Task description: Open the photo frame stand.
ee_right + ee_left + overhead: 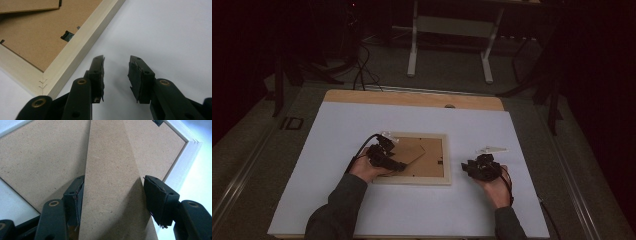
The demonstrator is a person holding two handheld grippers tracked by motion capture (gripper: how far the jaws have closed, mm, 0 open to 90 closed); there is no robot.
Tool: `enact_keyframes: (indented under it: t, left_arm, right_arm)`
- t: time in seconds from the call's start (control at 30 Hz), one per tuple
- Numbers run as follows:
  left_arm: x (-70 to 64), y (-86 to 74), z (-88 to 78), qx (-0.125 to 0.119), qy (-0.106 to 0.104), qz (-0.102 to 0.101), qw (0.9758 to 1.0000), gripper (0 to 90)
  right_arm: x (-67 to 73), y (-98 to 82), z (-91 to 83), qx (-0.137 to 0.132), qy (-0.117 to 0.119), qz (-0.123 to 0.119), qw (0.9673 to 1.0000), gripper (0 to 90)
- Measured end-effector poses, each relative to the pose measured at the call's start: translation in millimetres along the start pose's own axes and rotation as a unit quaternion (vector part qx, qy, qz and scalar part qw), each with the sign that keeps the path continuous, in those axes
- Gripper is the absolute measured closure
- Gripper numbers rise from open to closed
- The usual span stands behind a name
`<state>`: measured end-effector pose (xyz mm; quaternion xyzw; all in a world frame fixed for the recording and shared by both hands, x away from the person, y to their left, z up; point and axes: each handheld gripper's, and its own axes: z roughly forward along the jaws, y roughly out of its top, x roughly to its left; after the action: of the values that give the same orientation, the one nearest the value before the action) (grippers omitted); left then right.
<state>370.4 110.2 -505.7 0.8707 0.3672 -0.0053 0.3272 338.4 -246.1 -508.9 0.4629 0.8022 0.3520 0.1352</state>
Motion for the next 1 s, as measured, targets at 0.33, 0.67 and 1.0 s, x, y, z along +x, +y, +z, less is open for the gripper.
enact_keyframes:
  t: [0.33, 0.67, 1.0]
  left_arm:
    - [-2.4, 0.5, -1.0, -0.002, 0.008, 0.008, 0.9999, 39.1]
    - [-5.7, 0.5, -1.6, -0.006, 0.02, 0.019, 0.9996, 39.0]
    - [-9.0, 0.7, -2.2, -0.007, 0.031, 0.028, 0.9991, 38.9]
  right_arm:
    - [3.0, 4.2, -2.4, -0.005, 0.002, -0.002, 1.0, 64.5]
    - [10.1, 14.3, 5.0, -0.001, 0.006, -0.011, 0.9999, 64.3]
    - [13.4, 30.5, 11.1, 0.0, 0.012, -0.017, 0.9998, 64.3]
